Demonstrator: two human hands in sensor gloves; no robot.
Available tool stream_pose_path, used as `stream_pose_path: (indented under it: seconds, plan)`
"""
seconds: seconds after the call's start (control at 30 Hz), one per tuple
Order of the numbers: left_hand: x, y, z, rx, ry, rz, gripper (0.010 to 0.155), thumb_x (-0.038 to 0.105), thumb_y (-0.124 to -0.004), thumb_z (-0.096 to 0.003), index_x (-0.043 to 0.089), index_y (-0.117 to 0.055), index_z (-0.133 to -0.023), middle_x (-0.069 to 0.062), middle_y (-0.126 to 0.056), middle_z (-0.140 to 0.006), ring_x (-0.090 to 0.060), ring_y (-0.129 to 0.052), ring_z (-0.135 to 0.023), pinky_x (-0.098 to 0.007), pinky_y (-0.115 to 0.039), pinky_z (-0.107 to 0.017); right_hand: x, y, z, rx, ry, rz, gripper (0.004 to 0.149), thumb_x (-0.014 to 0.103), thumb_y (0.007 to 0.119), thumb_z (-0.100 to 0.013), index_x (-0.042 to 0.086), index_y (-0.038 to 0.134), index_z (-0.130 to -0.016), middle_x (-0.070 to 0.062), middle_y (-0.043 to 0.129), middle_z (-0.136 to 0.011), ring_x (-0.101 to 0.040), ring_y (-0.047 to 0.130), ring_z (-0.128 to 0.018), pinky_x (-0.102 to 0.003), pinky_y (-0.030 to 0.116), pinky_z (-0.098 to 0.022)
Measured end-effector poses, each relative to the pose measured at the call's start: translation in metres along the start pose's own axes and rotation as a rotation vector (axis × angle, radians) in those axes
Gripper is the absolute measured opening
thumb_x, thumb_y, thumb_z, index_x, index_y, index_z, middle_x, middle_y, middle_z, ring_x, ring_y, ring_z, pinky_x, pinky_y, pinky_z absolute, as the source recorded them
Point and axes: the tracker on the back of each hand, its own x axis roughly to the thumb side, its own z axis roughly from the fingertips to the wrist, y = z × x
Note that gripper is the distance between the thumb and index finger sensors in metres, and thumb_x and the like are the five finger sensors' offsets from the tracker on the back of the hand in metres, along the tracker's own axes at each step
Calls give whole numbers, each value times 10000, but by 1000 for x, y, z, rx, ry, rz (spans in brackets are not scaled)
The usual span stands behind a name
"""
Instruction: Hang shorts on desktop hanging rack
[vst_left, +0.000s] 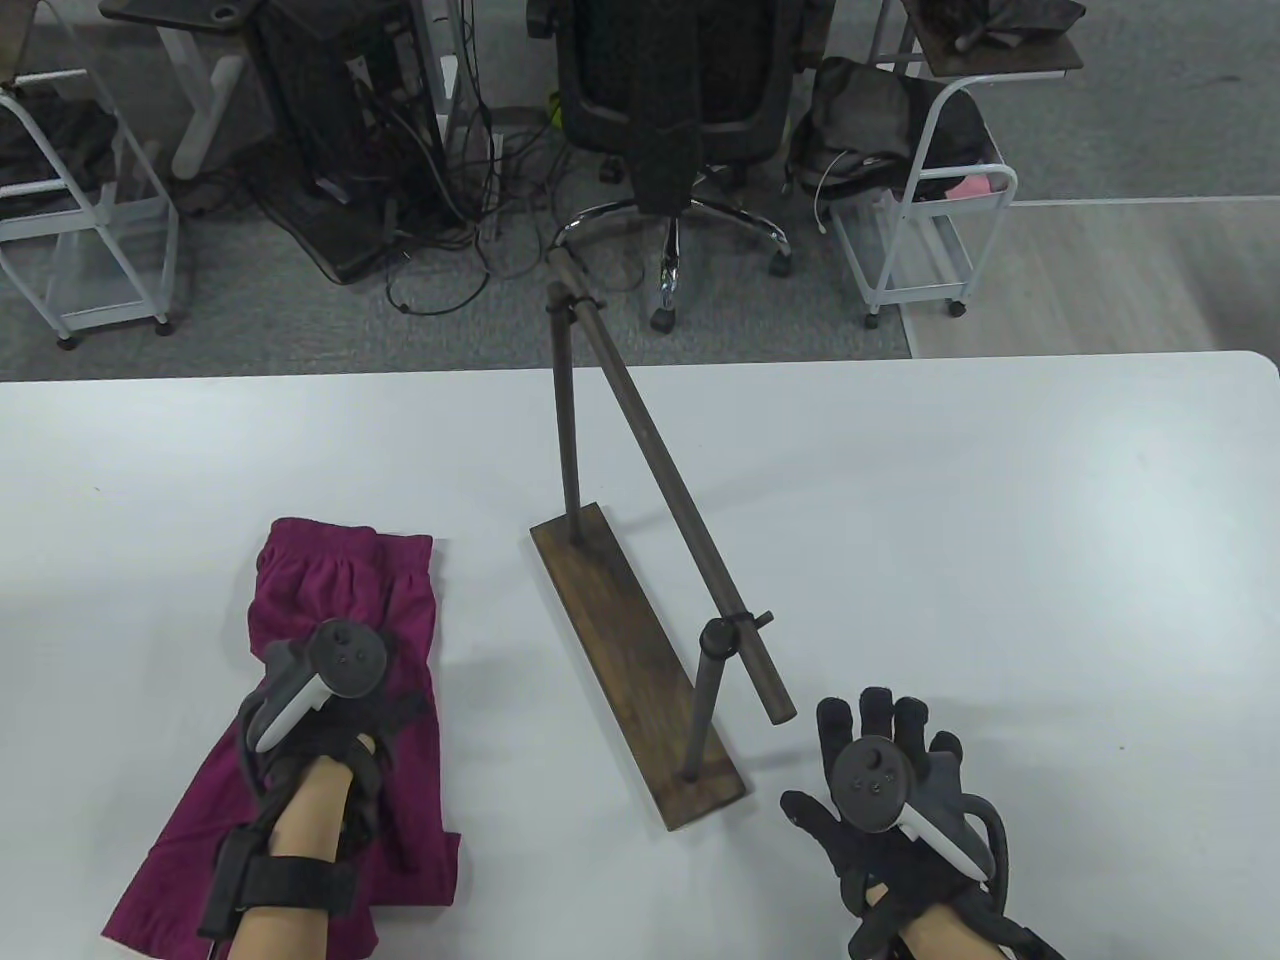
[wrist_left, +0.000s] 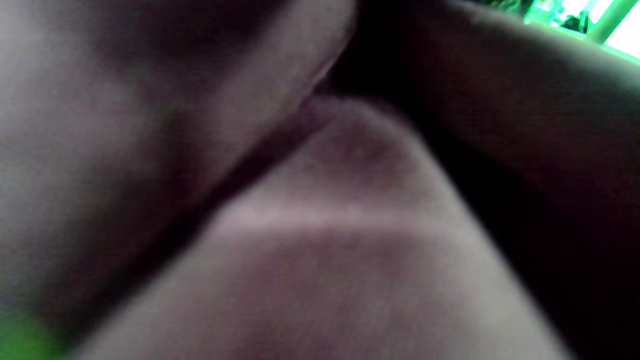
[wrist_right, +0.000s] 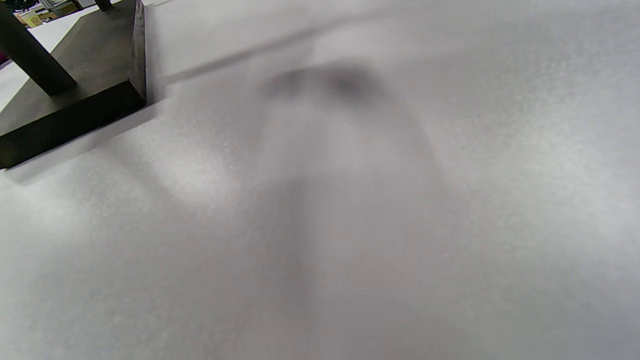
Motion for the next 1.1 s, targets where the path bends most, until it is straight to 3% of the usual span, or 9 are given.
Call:
stream_pose_path:
  seconds: [0.27, 0.6, 0.87, 1.1]
  plan:
    - [3, 5, 3, 40, 9, -37, 655, 306, -809, -584, 61, -540, -1129, -305, -285, -1165, -583, -481, -1033, -581, -594, -747, 1, 0, 0, 2, -7, -1, 829, 660, 465, -528, 387, -205, -933, -23, -353, -998, -354, -323, -952, -635, -189, -657]
    - [15, 11, 12, 268, 25, -247, 515, 198, -869, -548, 155, -742, -1045, -243, -610, -1125, -404, -899, -903, -361, -907, -656, 1, -1, 1, -14, -9, 4, 830, 662, 464, -528, 386, -206, -933, -23, -353, -998, -350, -329, -949, -636, -194, -651]
    - [27, 27, 27, 432, -36, -275, 473, 192, -857, -554, 174, -783, -1021, -232, -691, -1096, -362, -959, -846, -348, -940, -624, 1, -1, 1, -14, -5, 3, 833, 662, 466, -526, 386, -206, -934, -23, -354, -998, -352, -330, -947, -635, -195, -651]
    - [33, 44, 40, 483, -53, -256, 461, 192, -841, -564, 174, -785, -1021, -227, -693, -1098, -360, -959, -840, -352, -937, -622, 3, -2, 4, -39, -2, 24, 830, 661, 465, -529, 388, -206, -933, -21, -355, -997, -349, -335, -944, -633, -200, -647]
